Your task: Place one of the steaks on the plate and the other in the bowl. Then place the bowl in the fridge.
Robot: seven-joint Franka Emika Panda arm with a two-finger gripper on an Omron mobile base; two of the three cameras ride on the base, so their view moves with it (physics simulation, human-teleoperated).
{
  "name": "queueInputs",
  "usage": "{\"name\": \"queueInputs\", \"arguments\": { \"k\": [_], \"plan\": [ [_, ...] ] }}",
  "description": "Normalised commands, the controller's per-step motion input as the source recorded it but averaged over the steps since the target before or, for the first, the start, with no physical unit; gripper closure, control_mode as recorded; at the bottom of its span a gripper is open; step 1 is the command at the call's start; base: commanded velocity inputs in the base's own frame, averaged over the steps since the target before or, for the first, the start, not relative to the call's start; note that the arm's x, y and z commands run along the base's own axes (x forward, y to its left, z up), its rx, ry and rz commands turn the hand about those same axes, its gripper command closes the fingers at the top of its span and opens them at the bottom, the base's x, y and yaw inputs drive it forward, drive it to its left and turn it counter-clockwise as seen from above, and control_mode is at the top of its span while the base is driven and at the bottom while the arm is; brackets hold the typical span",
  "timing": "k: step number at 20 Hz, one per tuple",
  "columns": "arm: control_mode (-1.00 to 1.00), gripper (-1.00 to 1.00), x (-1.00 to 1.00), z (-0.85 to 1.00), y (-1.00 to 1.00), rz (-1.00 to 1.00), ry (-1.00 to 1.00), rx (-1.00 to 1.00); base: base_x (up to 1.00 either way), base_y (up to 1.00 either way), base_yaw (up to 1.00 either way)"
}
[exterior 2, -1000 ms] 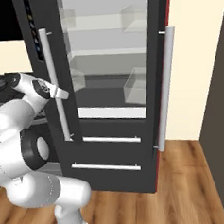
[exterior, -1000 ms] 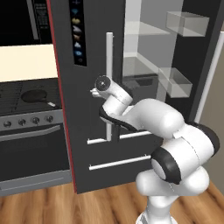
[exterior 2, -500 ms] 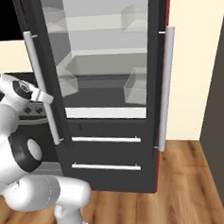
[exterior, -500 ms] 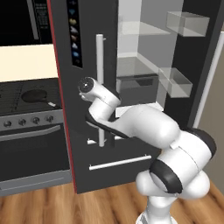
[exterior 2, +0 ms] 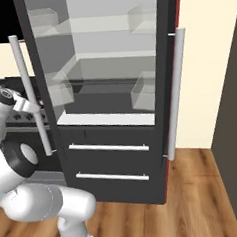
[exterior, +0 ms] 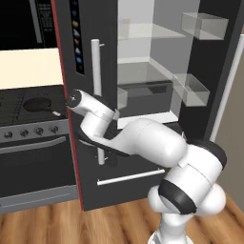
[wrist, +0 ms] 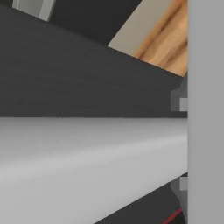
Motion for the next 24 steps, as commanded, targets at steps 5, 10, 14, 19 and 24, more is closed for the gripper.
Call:
{"name": "queueInputs", "arguments": {
  "k": [5, 10, 14, 19, 24],
  "plan": [
    [-1.0, -1.0, 0.0, 0.0, 0.01, -0.03, 0.0, 0.0, 0.0, 0.0, 0.0],
    [-1.0, -1.0, -0.2, 0.02, 0.0, -0.04, -0.01, 0.0, 0.0, 0.0, 0.0],
    [-1.0, -1.0, -0.38, 0.06, 0.0, -0.06, 0.0, 0.0, 0.0, 0.0, 0.0],
    [-1.0, -1.0, -0.4, 0.04, 0.08, -0.08, 0.0, 0.0, 0.0, 0.0, 0.0],
    [-1.0, -1.0, -0.02, 0.0, 0.35, -0.09, -0.01, 0.0, 0.0, 0.0, 0.0]
  ]
}}
